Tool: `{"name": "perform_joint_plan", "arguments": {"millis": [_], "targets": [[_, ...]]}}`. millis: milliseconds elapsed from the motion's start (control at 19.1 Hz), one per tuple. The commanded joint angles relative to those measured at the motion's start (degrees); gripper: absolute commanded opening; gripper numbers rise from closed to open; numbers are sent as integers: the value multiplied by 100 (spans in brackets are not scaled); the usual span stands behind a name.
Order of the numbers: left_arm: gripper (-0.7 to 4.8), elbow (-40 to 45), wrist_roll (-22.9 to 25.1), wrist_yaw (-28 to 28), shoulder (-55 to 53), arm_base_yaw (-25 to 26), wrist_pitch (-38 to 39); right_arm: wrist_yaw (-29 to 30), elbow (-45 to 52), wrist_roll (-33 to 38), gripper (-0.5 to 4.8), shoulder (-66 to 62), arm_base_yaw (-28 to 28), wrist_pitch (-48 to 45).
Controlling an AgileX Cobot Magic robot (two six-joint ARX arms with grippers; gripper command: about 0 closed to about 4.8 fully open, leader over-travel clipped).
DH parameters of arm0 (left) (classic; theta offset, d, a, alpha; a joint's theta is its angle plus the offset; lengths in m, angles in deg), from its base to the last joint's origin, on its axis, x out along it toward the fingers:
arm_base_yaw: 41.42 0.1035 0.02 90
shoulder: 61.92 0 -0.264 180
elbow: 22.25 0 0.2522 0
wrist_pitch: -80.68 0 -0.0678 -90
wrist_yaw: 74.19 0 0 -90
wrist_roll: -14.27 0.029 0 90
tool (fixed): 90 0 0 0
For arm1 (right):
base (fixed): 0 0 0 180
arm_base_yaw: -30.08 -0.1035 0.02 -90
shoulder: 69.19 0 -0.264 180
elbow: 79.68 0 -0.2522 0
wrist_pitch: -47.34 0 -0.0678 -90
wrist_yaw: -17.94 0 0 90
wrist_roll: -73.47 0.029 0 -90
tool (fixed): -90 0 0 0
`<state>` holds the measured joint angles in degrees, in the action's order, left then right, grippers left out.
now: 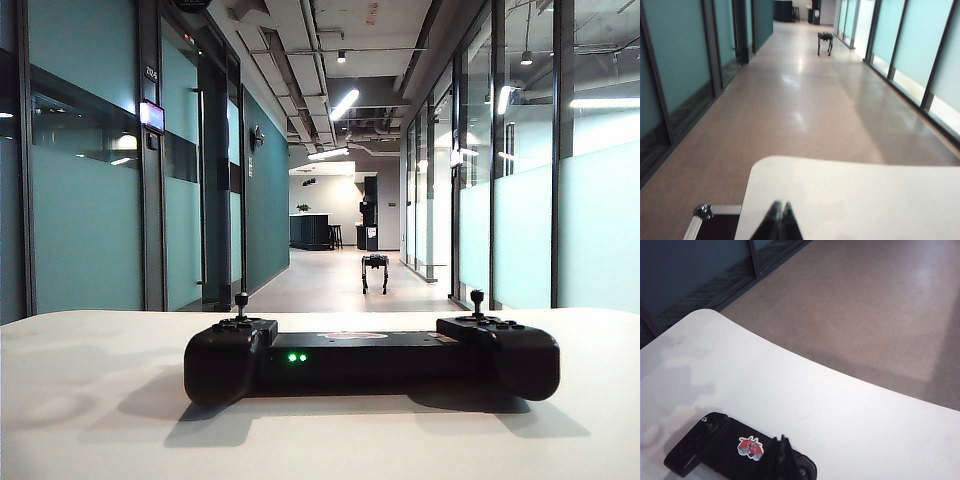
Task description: Push the left joystick on the remote control sitting on the white table forward to make the robot dog walk in a straight line until it approaches the door.
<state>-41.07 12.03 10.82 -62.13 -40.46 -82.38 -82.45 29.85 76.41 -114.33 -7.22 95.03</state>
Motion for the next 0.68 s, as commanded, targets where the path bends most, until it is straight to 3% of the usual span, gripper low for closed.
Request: {"name": "perform_joint_plan", "arguments": {"millis": [52, 419, 682], "targets": [[-5, 186, 9, -13, -2, -9, -295, -2, -24, -17, 0, 11, 2, -103], [-5, 466, 35, 540, -2, -507, -358, -2, -26, -17, 0, 11, 2, -103], [-5, 466, 42, 479, -2, -297, -236, -2, -24, -17, 0, 11, 2, -101]]}}
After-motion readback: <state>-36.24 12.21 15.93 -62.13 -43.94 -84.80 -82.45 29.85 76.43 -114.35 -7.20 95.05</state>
